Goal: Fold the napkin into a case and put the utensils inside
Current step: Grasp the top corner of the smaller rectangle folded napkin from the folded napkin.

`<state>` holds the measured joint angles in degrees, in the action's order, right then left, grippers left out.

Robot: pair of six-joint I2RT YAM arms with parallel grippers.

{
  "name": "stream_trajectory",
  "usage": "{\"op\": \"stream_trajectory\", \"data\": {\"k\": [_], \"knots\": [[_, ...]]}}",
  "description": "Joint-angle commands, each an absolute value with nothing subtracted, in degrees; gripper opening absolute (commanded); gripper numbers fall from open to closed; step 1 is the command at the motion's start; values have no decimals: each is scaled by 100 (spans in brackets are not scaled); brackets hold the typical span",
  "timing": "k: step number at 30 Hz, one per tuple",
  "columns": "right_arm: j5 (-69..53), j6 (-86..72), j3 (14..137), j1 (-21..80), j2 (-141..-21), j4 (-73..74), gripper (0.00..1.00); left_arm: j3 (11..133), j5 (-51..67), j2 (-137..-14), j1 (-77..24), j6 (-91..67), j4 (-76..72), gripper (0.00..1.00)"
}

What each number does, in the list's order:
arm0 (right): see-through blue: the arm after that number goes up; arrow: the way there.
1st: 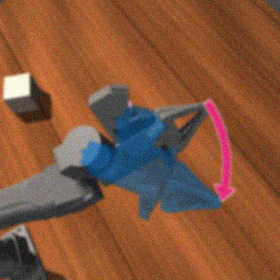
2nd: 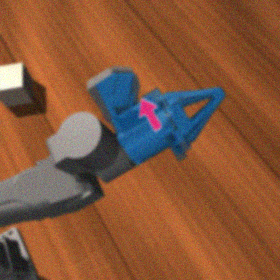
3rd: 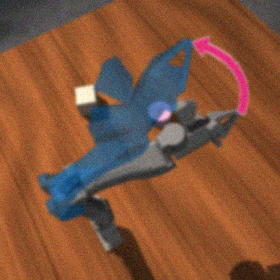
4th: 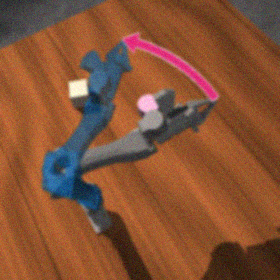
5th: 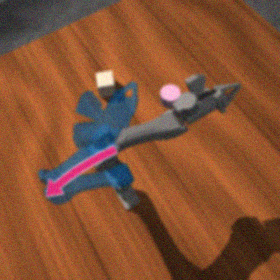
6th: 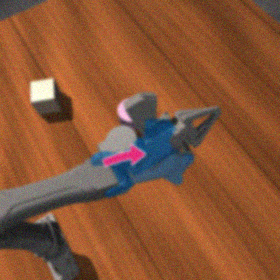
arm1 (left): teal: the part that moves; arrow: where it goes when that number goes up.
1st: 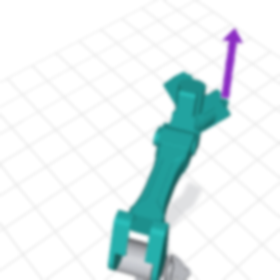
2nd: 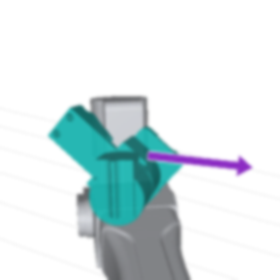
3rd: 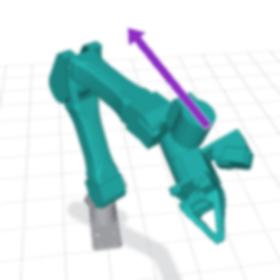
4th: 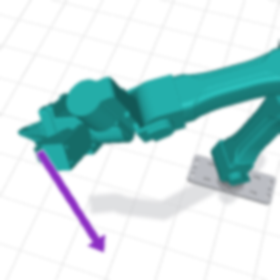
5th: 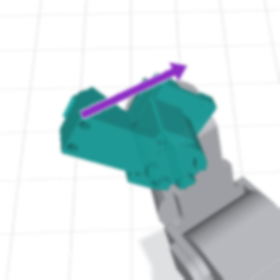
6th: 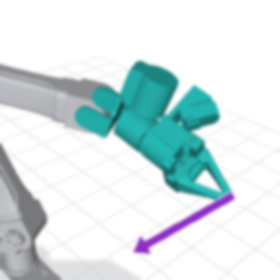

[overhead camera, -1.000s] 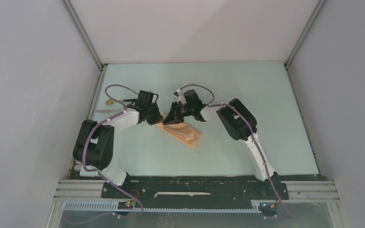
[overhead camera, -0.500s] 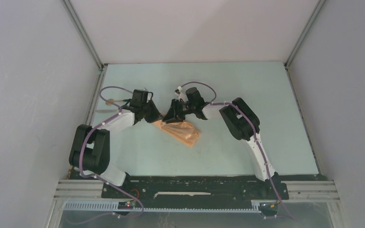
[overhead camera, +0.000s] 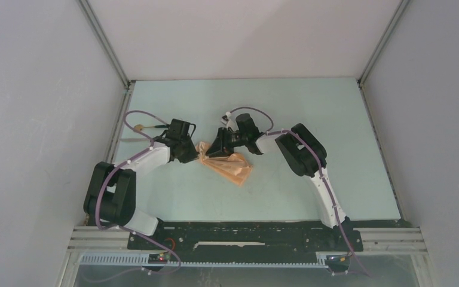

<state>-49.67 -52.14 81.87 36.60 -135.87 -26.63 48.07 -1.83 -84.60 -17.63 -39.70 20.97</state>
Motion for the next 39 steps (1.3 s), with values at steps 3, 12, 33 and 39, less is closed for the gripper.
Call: {"op": "stream_trajectory", "data": {"k": [3, 12, 33, 39], "knots": [[-5033, -5543, 8431, 3651, -13683, -3038, 40, 5027, -396, -8691, -1840, -3806, 2172, 15], [-4887, -5372, 8697, 3797, -13820, -2839, 47, 4969, -255, -8587, -1837, -3836, 2092, 31], [-4362, -4160, 9472, 4073, -13835, -1527, 56, 4066, 210, -8031, -1090, -4096, 1628, 23], [-4371, -4262, 9566, 4031, -13861, -1492, 34, 4008, 257, -7934, -1090, -4063, 1569, 22]]}}
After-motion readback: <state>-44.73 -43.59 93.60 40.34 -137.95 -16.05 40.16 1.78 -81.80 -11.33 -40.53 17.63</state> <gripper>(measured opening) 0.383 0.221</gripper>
